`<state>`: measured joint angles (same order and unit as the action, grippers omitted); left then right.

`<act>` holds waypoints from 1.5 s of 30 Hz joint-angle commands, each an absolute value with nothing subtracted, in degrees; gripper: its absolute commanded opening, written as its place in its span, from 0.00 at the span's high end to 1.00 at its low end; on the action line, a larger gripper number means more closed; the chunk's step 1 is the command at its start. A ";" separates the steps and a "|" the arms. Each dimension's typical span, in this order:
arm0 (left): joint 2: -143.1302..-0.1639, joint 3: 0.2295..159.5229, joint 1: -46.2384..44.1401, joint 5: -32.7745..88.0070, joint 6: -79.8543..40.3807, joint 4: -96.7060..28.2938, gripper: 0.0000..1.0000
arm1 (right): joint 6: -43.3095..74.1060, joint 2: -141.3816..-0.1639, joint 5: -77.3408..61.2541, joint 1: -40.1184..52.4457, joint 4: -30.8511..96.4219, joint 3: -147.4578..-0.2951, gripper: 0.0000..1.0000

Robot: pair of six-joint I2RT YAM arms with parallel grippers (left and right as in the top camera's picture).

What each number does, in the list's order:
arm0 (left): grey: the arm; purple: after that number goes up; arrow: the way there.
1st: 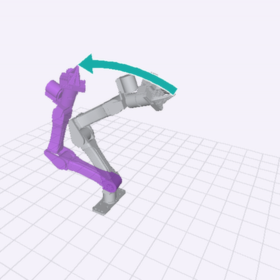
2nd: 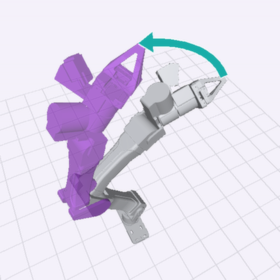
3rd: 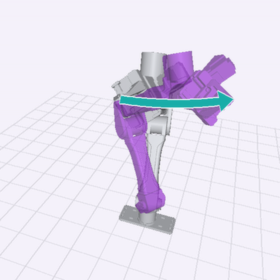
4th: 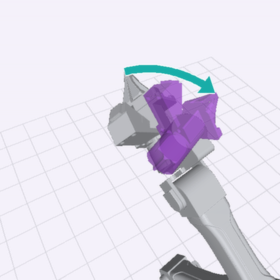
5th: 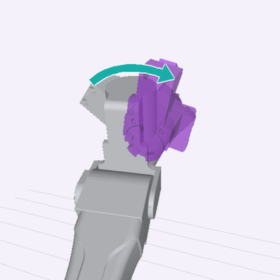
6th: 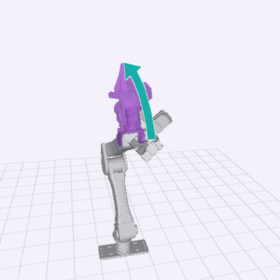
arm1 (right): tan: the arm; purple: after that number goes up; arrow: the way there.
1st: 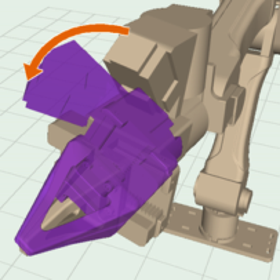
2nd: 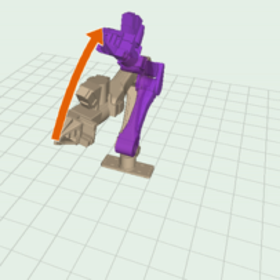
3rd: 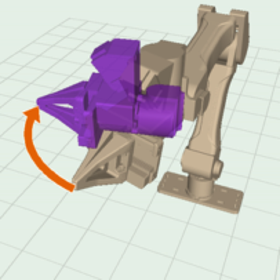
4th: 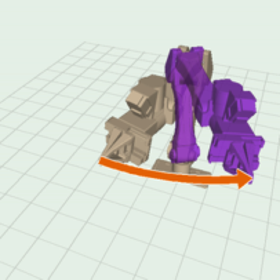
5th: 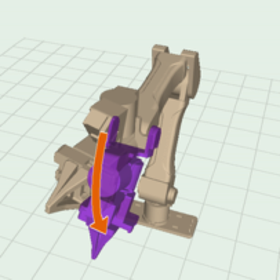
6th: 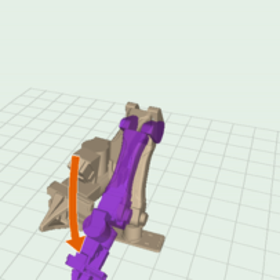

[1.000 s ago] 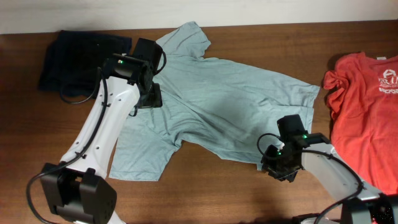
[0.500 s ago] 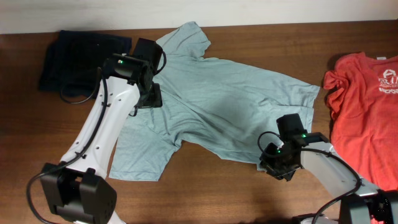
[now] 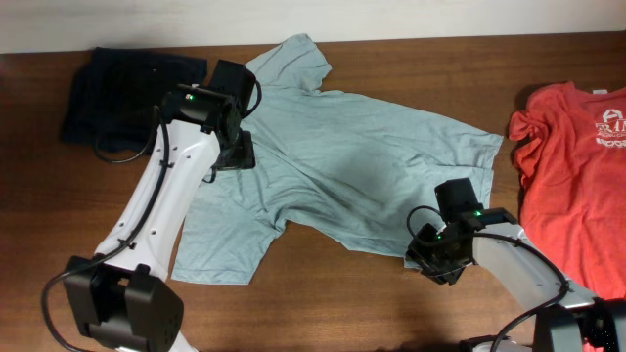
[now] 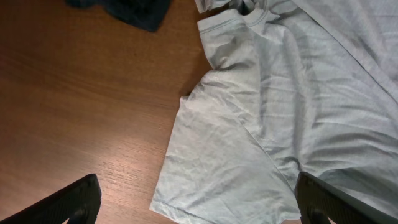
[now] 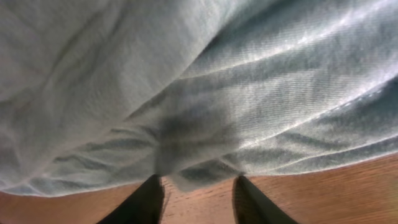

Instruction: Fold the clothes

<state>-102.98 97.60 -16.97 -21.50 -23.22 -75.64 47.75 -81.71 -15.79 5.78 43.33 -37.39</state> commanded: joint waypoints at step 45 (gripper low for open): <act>-103.44 97.43 -17.08 -22.28 -23.77 -75.64 0.01 | 30.37 -80.84 -2.96 -1.19 64.77 -43.68 0.96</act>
